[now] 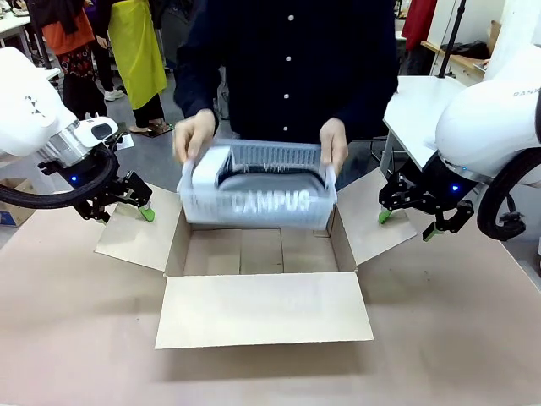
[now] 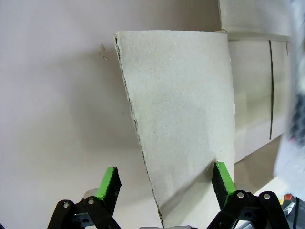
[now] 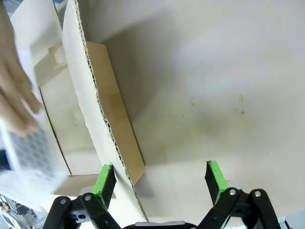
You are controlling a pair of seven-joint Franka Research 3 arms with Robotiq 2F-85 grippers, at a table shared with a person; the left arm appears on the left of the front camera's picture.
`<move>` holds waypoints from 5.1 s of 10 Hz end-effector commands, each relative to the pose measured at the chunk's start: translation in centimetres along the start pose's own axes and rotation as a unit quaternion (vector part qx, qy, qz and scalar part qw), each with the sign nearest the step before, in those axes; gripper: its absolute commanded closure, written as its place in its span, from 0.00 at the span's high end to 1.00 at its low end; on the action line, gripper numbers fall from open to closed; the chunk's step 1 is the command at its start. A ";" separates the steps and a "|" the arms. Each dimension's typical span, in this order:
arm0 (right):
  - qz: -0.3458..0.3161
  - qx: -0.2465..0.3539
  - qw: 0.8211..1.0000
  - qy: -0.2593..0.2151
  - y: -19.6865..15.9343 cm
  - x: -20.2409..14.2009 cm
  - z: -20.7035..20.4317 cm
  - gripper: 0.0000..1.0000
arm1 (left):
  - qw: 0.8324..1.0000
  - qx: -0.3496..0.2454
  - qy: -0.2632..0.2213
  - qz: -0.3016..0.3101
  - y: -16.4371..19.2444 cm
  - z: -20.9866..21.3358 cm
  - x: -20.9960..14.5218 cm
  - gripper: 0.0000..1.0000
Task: Pack the gift set into the box.
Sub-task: Lift both hands away from the flaps of the Package Box, then press and hold the closed box until the human finishes sealing it.
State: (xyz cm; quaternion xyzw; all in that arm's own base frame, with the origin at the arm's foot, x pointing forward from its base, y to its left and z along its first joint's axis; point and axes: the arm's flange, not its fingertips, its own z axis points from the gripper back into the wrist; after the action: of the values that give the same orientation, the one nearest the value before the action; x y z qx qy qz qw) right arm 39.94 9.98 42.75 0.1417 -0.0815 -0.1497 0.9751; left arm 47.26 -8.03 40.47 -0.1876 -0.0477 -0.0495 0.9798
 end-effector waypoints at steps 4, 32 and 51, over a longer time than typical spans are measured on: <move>-0.006 -0.013 1.000 -0.004 0.2 0.1 0.4 1.00 | 1.000 0.010 -0.003 0.005 0.0 0.1 -0.3 1.00; -0.103 0.483 0.858 0.141 -24.8 -5.6 15.5 1.00 | 0.826 -0.556 -0.031 -0.086 23.8 10.3 -10.4 1.00; -0.103 0.483 0.858 0.141 -24.8 -5.6 15.5 1.00 | 0.826 -0.556 -0.031 -0.086 23.8 10.3 -10.4 1.00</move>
State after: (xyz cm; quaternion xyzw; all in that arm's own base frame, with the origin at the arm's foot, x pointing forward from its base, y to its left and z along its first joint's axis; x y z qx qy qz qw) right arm 24.86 -14.94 49.24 0.6152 0.0184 -0.1778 0.7678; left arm 39.10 18.53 40.14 -0.7006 -0.0553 -0.1391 0.6977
